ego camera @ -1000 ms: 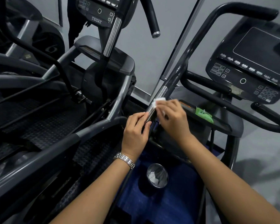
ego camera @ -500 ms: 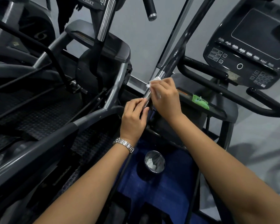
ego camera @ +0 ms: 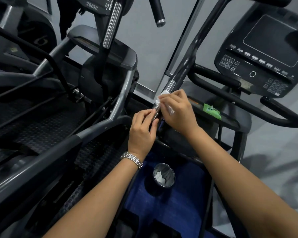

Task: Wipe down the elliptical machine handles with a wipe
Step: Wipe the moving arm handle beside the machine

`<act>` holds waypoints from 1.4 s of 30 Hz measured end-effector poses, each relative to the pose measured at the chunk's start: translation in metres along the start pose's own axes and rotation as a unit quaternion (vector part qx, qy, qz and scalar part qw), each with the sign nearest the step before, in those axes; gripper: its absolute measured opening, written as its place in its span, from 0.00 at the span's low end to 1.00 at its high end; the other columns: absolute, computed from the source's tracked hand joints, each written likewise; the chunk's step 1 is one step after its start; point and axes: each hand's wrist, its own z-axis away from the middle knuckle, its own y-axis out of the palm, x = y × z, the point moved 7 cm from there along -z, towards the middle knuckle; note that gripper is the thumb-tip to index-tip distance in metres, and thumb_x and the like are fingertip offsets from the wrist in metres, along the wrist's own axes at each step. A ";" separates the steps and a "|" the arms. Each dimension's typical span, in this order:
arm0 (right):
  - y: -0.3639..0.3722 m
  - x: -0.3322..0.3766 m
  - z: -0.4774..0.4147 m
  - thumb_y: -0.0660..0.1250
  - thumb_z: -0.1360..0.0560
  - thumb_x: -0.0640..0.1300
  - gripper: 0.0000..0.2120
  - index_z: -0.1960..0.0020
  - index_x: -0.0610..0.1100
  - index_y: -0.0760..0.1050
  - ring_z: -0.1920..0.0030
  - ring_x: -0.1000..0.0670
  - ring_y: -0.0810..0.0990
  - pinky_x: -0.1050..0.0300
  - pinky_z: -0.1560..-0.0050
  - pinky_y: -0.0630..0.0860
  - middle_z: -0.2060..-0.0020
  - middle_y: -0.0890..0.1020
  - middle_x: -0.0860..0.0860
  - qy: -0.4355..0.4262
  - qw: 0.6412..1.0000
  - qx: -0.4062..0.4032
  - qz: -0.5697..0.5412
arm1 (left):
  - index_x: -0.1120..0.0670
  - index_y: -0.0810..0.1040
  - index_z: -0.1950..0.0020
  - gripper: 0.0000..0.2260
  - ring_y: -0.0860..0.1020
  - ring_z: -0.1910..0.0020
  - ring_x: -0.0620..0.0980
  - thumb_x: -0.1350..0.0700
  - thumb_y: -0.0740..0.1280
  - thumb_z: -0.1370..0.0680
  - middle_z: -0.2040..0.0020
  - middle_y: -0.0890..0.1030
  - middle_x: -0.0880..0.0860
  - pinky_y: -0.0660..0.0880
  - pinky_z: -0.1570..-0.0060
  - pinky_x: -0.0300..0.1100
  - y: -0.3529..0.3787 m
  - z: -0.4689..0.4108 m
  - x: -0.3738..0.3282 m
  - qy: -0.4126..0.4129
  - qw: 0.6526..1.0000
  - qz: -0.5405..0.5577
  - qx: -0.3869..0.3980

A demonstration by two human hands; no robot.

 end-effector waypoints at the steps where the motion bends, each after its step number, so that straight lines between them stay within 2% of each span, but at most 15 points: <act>1: -0.004 -0.007 -0.005 0.69 0.26 0.38 0.04 0.54 0.38 0.81 0.56 0.45 0.74 0.59 0.56 0.72 0.54 0.84 0.49 0.017 1.000 -0.015 0.004 | 0.62 0.79 0.41 0.13 0.77 0.49 0.52 0.63 0.69 0.25 0.48 0.79 0.57 0.63 0.38 0.28 0.000 -0.001 0.000 0.002 1.000 0.001 -0.004; 4: -0.005 -0.015 -0.020 0.69 0.26 0.37 0.04 0.54 0.37 0.81 0.55 0.44 0.75 0.62 0.53 0.71 0.55 0.84 0.48 0.059 0.997 -0.049 0.020 | 0.62 0.79 0.41 0.13 0.77 0.50 0.52 0.62 0.69 0.25 0.48 0.79 0.57 0.64 0.39 0.29 0.000 -0.002 0.000 0.004 1.000 0.003 -0.008; 8: 0.009 0.003 -0.005 0.70 0.26 0.36 0.03 0.55 0.38 0.82 0.54 0.45 0.74 0.65 0.49 0.67 0.54 0.85 0.48 0.006 1.000 -0.011 0.018 | 0.62 0.79 0.40 0.13 0.76 0.49 0.52 0.62 0.68 0.24 0.47 0.79 0.56 0.68 0.40 0.32 0.001 -0.001 0.000 0.001 1.000 0.008 -0.005; 10: 0.001 -0.002 -0.003 0.70 0.26 0.38 0.04 0.54 0.38 0.82 0.54 0.45 0.74 0.64 0.50 0.69 0.53 0.85 0.48 0.006 1.000 -0.016 0.009 | 0.62 0.79 0.40 0.13 0.76 0.49 0.52 0.62 0.68 0.24 0.48 0.79 0.56 0.66 0.39 0.31 0.000 -0.002 -0.001 0.003 1.000 0.010 -0.008; 12: -0.006 -0.014 -0.012 0.70 0.26 0.38 0.05 0.53 0.38 0.82 0.55 0.44 0.75 0.63 0.53 0.69 0.53 0.85 0.48 0.042 0.998 -0.046 0.010 | 0.63 0.79 0.41 0.12 0.77 0.50 0.53 0.61 0.68 0.24 0.48 0.79 0.57 0.65 0.39 0.29 -0.001 -0.003 0.000 0.005 1.000 0.008 -0.012; 15: -0.006 -0.020 -0.019 0.69 0.25 0.38 0.06 0.51 0.37 0.82 0.55 0.43 0.76 0.64 0.53 0.70 0.52 0.85 0.47 0.085 0.993 -0.077 0.028 | 0.63 0.79 0.40 0.13 0.76 0.49 0.53 0.61 0.68 0.24 0.48 0.79 0.57 0.69 0.40 0.33 0.000 0.000 0.001 0.002 1.000 0.008 -0.010; 20: -0.002 -0.011 -0.004 0.69 0.25 0.38 0.05 0.52 0.38 0.82 0.56 0.44 0.74 0.60 0.53 0.73 0.51 0.84 0.48 0.025 0.998 -0.053 0.021 | 0.62 0.79 0.40 0.13 0.76 0.49 0.52 0.61 0.68 0.24 0.48 0.79 0.57 0.68 0.40 0.32 0.001 0.000 0.001 0.005 1.000 0.008 -0.008; 22: -0.008 -0.021 -0.014 0.69 0.25 0.38 0.05 0.51 0.38 0.82 0.58 0.44 0.74 0.58 0.55 0.74 0.51 0.85 0.48 0.043 0.996 -0.075 0.024 | 0.63 0.79 0.40 0.13 0.76 0.49 0.52 0.61 0.68 0.24 0.48 0.79 0.57 0.69 0.41 0.32 0.001 -0.001 0.001 0.005 1.000 0.008 -0.009; 26: -0.004 -0.027 -0.018 0.68 0.24 0.38 0.06 0.49 0.38 0.81 0.56 0.43 0.75 0.67 0.51 0.67 0.50 0.84 0.47 0.091 0.990 -0.097 0.044 | 0.62 0.78 0.40 0.13 0.76 0.49 0.52 0.61 0.68 0.24 0.48 0.79 0.57 0.70 0.41 0.33 0.001 0.002 0.001 0.005 1.000 0.007 -0.007; 30: -0.002 -0.016 -0.001 0.69 0.25 0.36 0.07 0.48 0.37 0.81 0.58 0.42 0.76 0.61 0.54 0.72 0.49 0.84 0.47 0.056 0.994 -0.082 0.037 | 0.62 0.78 0.40 0.13 0.76 0.48 0.52 0.61 0.68 0.24 0.48 0.79 0.56 0.69 0.41 0.33 0.001 0.001 0.001 0.010 1.000 0.003 -0.007; 36: -0.008 -0.032 -0.012 0.68 0.25 0.37 0.10 0.45 0.38 0.80 0.57 0.44 0.77 0.58 0.55 0.76 0.49 0.84 0.46 0.137 0.982 -0.130 0.027 | 0.62 0.78 0.40 0.13 0.76 0.49 0.52 0.61 0.68 0.24 0.48 0.79 0.57 0.69 0.41 0.34 0.001 0.001 0.001 0.008 1.000 0.006 -0.010; 42: -0.008 -0.026 -0.006 0.69 0.26 0.37 0.11 0.44 0.37 0.80 0.58 0.46 0.78 0.56 0.57 0.79 0.50 0.85 0.46 0.122 0.985 -0.119 0.014 | 0.62 0.78 0.40 0.13 0.76 0.49 0.52 0.61 0.68 0.24 0.48 0.79 0.56 0.71 0.41 0.36 0.002 0.000 0.000 0.010 1.000 0.007 -0.007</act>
